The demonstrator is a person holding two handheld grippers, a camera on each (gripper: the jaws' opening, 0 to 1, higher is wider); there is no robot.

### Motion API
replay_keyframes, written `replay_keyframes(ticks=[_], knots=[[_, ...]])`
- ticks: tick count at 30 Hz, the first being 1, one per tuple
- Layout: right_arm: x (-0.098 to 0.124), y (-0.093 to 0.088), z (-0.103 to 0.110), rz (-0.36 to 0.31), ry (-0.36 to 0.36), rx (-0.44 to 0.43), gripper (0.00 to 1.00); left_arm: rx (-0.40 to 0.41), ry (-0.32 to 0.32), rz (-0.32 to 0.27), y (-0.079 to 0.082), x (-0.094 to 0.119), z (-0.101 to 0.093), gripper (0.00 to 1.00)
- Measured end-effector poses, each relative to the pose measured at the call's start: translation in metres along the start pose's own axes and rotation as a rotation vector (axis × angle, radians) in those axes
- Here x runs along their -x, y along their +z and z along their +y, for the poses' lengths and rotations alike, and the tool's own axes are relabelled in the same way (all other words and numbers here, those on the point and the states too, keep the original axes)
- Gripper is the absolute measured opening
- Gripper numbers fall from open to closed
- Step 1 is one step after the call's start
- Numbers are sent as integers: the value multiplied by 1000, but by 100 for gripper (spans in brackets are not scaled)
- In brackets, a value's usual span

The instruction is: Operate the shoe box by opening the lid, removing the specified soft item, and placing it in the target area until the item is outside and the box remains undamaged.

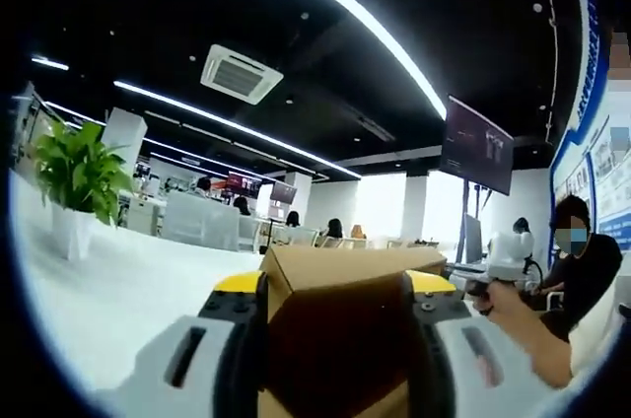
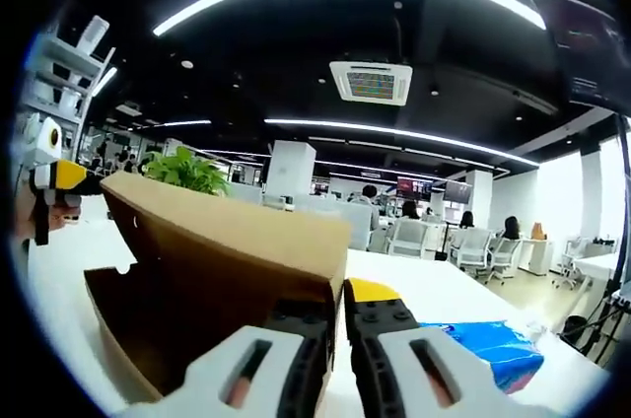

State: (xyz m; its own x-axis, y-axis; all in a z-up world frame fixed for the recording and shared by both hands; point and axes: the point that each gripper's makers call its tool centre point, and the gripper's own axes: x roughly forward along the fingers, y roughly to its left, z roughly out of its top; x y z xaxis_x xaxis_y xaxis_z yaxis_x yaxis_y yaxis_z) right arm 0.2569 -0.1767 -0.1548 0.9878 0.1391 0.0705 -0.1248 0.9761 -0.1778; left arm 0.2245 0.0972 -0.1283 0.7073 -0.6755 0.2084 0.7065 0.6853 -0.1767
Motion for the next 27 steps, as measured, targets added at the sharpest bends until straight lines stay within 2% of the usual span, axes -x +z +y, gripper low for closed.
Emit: replay_keyframes(ticks=[2,7,12,17,23,27], knots=[[2,0,2,-6,28,-55,5,-6,4,0,-1,1,1,54],[5,-2,4,-8,67,-91,8,-11,18,-4,-6,3,3,51],[8,-2,9,21,112,-22,12,-2,22,-6,-7,6,4,50],[13,-5,17,9,154,11,20,-73,51,13,-11,6,6,46],[21,0,19,9,178,8,22,-68,71,4,-12,6,10,45],[25,3,22,10,179,62,22,-99,83,6,-13,5,8,45]])
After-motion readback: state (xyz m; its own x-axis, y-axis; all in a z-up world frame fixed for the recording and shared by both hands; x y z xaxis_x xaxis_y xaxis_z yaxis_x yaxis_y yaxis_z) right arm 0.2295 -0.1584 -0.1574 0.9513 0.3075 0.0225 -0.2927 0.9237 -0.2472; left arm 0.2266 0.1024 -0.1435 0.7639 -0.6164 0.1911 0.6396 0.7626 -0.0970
